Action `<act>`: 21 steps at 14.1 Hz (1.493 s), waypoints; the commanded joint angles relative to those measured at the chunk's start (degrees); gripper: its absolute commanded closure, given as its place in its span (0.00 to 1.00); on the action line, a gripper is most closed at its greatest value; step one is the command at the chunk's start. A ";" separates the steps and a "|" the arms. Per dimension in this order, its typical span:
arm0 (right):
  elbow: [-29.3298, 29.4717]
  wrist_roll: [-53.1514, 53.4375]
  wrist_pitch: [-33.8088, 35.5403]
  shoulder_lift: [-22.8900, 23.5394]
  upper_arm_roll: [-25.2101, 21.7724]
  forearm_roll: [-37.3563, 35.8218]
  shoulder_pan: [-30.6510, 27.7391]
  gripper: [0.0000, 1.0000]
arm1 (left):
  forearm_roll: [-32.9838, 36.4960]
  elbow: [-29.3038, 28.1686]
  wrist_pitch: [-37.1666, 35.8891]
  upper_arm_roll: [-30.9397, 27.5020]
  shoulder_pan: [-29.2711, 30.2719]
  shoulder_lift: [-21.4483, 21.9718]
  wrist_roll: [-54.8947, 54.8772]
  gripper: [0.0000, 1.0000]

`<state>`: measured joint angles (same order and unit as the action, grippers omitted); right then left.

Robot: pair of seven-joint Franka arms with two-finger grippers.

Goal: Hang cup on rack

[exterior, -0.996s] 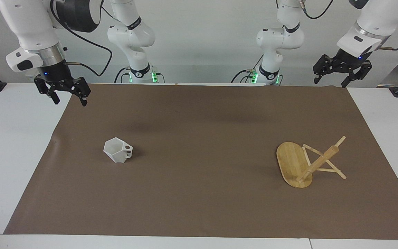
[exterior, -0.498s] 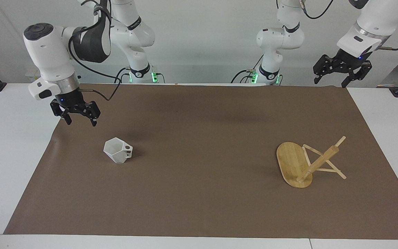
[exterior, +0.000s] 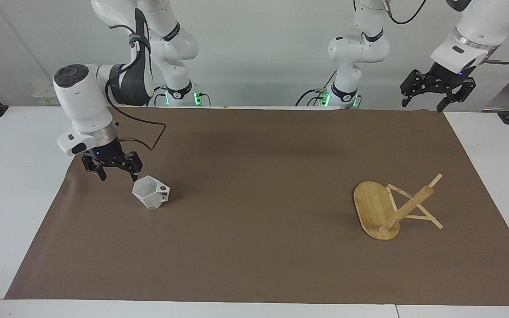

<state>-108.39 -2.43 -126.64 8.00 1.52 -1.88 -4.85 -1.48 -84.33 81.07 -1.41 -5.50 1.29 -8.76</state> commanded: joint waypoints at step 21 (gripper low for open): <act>-6.66 2.69 -8.80 3.86 0.77 0.91 -0.78 0.21 | 0.96 -2.24 -3.88 -0.08 2.31 2.13 0.32 0.00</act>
<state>-114.10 0.50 -133.97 12.19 1.70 -1.53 -4.90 -1.39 -84.37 79.63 -1.56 -5.31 1.30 -8.65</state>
